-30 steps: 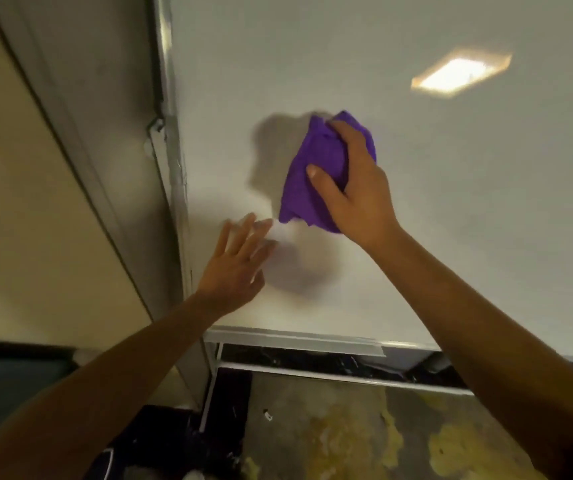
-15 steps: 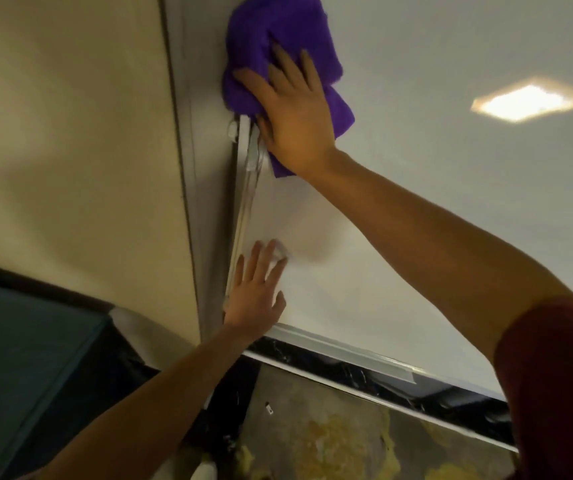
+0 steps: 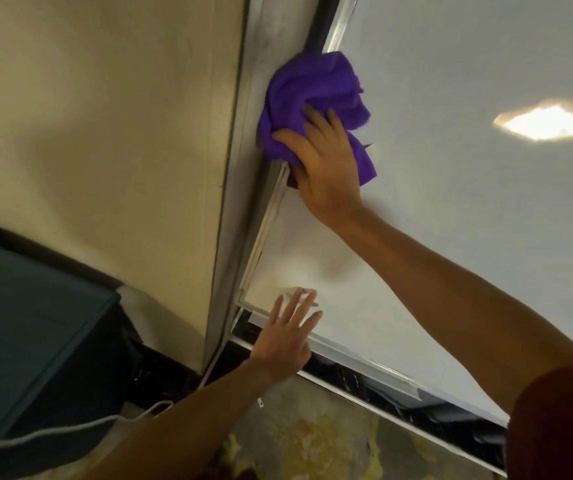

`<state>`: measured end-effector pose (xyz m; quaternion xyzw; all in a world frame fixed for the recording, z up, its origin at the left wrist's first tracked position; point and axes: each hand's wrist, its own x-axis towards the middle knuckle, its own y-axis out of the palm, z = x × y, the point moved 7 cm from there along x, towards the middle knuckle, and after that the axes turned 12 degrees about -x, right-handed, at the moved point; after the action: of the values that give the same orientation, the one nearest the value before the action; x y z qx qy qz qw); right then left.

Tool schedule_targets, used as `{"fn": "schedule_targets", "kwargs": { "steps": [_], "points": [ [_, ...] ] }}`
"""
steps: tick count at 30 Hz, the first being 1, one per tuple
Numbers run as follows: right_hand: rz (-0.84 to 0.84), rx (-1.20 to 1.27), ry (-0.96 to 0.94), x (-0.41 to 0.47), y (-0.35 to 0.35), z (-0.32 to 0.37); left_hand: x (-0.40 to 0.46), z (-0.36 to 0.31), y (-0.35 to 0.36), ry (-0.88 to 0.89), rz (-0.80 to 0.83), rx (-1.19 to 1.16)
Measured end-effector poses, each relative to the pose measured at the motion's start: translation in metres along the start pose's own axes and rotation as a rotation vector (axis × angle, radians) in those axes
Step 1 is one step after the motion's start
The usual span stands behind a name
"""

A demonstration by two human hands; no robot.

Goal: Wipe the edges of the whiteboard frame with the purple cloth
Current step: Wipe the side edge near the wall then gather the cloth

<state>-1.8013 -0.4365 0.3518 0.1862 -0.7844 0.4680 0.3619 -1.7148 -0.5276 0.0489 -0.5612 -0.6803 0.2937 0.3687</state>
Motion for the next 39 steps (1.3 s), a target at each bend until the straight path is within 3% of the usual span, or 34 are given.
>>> {"fn": "schedule_targets", "kwargs": {
  "steps": [5,12,14,16,18,20,24,29,31,34,37,39],
  "points": [
    [0.374,-0.102,-0.313,-0.07,0.047,0.044,0.005,-0.01,0.004,0.021,-0.033,0.025],
    [0.737,0.028,-0.379,-0.149,0.085,0.105,-0.003,-0.002,0.011,-0.058,0.041,0.014],
    [0.907,0.151,-0.328,-0.174,0.089,0.113,-0.012,0.001,0.013,-0.116,0.046,-0.037],
    [1.068,0.399,-0.106,-0.188,0.09,0.11,-0.024,-0.003,0.017,-0.151,0.072,-0.099],
    [0.999,0.579,0.163,-0.187,0.078,0.092,-0.037,-0.022,0.021,-0.112,0.153,-0.169],
    [0.811,0.697,0.378,-0.179,0.051,0.058,-0.046,-0.049,0.016,-0.039,0.172,-0.282],
    [0.442,0.728,0.752,-0.188,-0.03,-0.037,-0.046,-0.105,-0.038,0.144,-0.053,-0.485],
    [0.18,0.58,1.125,-0.267,-0.139,-0.128,-0.012,-0.193,-0.096,0.35,-0.35,-0.592],
    [0.116,0.559,1.202,-0.292,-0.166,-0.133,0.011,-0.217,-0.102,0.306,-0.377,-0.564],
    [-0.015,0.641,1.394,-0.342,-0.207,-0.142,0.046,-0.26,-0.071,0.138,-0.177,-0.739],
    [-0.149,0.776,1.547,-0.385,-0.248,-0.146,0.057,-0.312,-0.016,0.029,0.15,-0.999],
    [-0.205,0.8,1.626,-0.418,-0.282,-0.149,0.055,-0.351,0.02,0.019,0.266,-1.004]
  ]
}}
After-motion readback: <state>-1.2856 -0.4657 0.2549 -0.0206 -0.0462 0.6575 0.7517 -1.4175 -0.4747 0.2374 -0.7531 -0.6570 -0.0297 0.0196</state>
